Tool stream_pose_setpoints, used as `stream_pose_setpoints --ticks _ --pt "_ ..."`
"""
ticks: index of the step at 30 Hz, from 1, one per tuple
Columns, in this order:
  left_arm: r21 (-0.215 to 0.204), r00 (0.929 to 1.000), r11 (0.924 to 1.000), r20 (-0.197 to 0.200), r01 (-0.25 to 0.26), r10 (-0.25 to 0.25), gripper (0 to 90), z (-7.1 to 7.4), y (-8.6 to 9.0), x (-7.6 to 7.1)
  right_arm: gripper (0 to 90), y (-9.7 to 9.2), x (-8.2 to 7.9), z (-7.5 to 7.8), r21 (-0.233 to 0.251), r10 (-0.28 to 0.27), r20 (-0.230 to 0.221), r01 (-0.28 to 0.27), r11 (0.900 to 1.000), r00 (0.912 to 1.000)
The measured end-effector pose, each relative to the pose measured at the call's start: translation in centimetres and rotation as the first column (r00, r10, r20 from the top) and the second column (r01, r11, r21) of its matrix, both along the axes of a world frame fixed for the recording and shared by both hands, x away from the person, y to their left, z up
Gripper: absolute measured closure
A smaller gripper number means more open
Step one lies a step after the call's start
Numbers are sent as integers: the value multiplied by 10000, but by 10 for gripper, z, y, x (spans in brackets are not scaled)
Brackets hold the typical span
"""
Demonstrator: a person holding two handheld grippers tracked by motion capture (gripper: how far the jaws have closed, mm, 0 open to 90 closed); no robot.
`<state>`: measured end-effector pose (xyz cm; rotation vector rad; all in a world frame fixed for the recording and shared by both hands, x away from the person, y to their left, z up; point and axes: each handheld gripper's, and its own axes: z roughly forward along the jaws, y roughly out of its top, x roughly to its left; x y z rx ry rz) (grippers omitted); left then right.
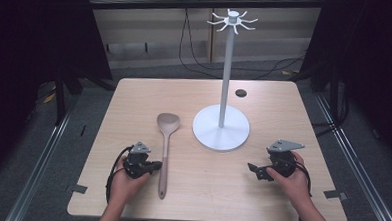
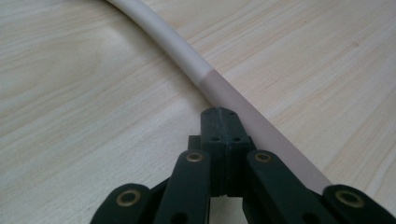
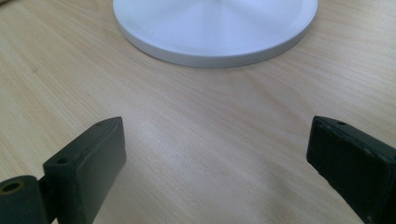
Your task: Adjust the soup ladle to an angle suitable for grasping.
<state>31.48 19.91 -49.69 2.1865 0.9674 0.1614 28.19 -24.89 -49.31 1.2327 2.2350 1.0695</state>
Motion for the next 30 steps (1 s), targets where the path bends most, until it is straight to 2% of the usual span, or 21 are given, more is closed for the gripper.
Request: stream_pose_setpoints --ticks 2,7,14,21,22,30 --pt "-53 10000 10000 -14 22 -23 900 -1 -3 0 40 -1 -1 1 -5 -5 26 5 10000 10000" --pt "-176 9990 9989 -20 440 -441 900 -1 -15 1 40 -5 -4 -1 133 -170 -2 170 9998 9999" --pt "26 9956 9957 47 931 -931 900 0 -32 2 40 -7 -8 -1 144 -188 -56 189 9997 9998" --pt "53 9937 9938 150 1112 -1113 900 -1 -42 2 40 -14 -12 0 80 -394 17 394 9992 9992" --pt "184 9924 9924 166 1220 -1223 900 0 -43 3 40 -15 -13 -1 70 -426 0 426 9991 9991" --pt "111 9888 9890 212 1474 -1476 899 0 -58 8 40 -21 -22 -1 13 -572 -13 572 9984 9984"
